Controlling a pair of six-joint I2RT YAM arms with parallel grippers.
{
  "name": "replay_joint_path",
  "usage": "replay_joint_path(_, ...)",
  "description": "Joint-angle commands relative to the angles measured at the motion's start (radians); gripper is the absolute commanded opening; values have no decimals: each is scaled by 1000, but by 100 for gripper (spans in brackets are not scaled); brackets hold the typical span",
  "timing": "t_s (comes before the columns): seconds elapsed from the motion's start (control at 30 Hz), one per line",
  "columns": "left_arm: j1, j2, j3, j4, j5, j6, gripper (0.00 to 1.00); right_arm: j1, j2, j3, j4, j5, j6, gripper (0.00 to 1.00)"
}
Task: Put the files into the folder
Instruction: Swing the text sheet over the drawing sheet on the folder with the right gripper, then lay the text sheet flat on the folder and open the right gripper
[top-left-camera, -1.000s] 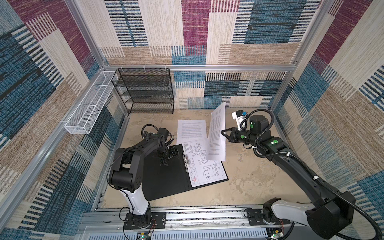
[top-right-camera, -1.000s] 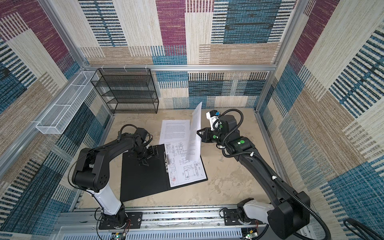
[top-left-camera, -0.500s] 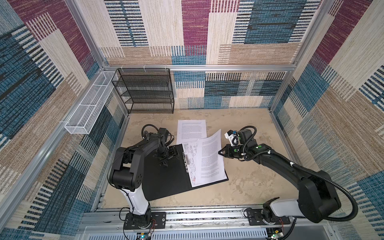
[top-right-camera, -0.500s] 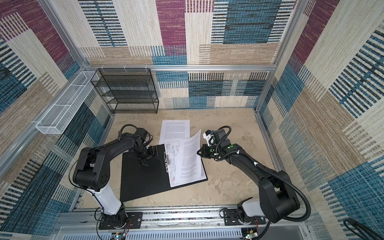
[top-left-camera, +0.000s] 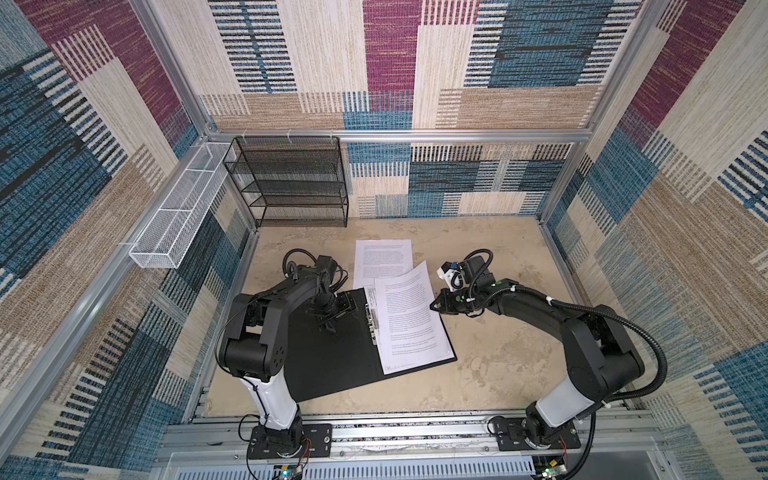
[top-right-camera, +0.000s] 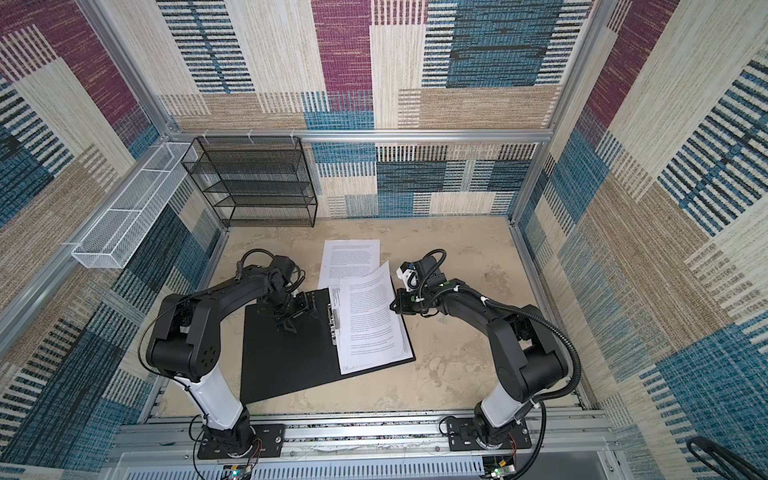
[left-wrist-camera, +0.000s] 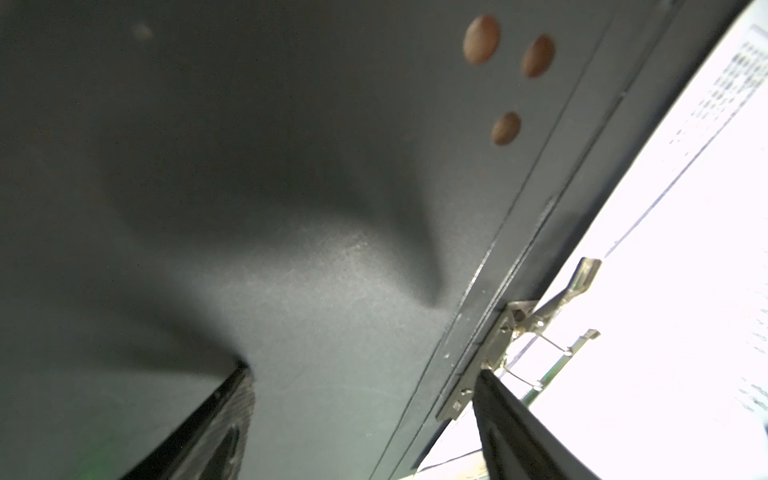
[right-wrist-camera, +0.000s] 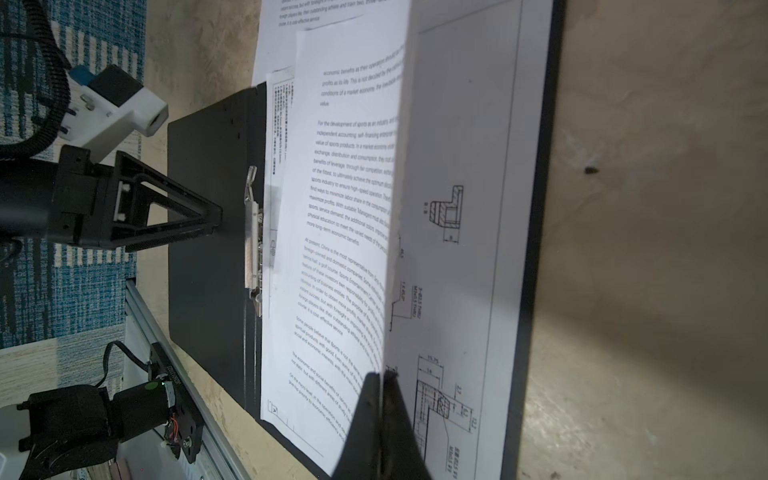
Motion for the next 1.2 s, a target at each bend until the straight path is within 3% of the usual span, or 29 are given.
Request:
replay_joint_path(0.0, -1, 12, -5, 7, -6, 23, 82, 9, 11, 9, 38, -7, -22, 1)
replay_joint_path(0.53, -3, 23, -3, 9, 0, 21, 82, 37, 92, 117, -105, 151, -125, 0)
replay_joint_path(1.17, -4, 37, 0, 14, 4, 18, 82, 65, 90, 100, -107, 153, -145, 0)
